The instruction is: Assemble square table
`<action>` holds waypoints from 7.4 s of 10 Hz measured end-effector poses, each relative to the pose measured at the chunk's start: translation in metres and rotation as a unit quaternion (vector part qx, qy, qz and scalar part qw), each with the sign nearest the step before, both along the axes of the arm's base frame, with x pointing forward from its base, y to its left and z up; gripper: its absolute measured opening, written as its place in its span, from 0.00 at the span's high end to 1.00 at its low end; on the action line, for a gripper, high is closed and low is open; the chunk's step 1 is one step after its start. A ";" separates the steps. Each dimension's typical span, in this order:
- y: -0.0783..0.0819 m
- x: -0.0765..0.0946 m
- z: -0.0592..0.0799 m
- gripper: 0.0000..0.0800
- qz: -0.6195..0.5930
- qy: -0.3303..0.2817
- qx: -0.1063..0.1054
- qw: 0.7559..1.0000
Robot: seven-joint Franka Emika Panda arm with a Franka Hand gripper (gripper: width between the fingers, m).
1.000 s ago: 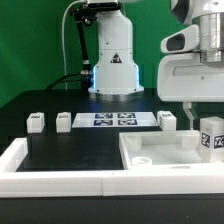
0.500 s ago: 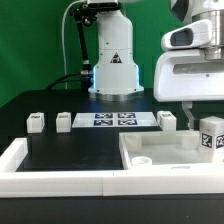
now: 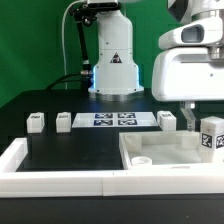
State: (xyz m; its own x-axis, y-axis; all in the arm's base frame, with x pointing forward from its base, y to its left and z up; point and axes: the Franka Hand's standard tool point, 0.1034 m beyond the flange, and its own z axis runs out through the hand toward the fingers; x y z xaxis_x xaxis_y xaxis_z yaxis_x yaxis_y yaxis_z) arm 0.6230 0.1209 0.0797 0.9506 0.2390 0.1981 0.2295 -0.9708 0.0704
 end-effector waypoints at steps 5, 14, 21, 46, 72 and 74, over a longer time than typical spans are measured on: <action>-0.001 0.000 -0.001 0.52 0.024 0.001 -0.011 1.000; -0.008 0.003 -0.001 0.64 -0.209 -0.005 0.045 0.977; -0.012 0.003 -0.002 0.63 -0.491 -0.005 0.109 0.864; 0.008 -0.009 -0.007 0.19 -0.365 0.020 0.092 0.926; -0.013 -0.011 0.009 0.21 -0.346 0.013 0.073 0.935; -0.016 -0.029 0.023 0.20 -0.278 0.013 0.070 0.958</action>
Offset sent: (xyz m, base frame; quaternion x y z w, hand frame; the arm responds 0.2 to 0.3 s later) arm 0.0000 0.0000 0.0000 0.0000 0.0000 0.0000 1.0000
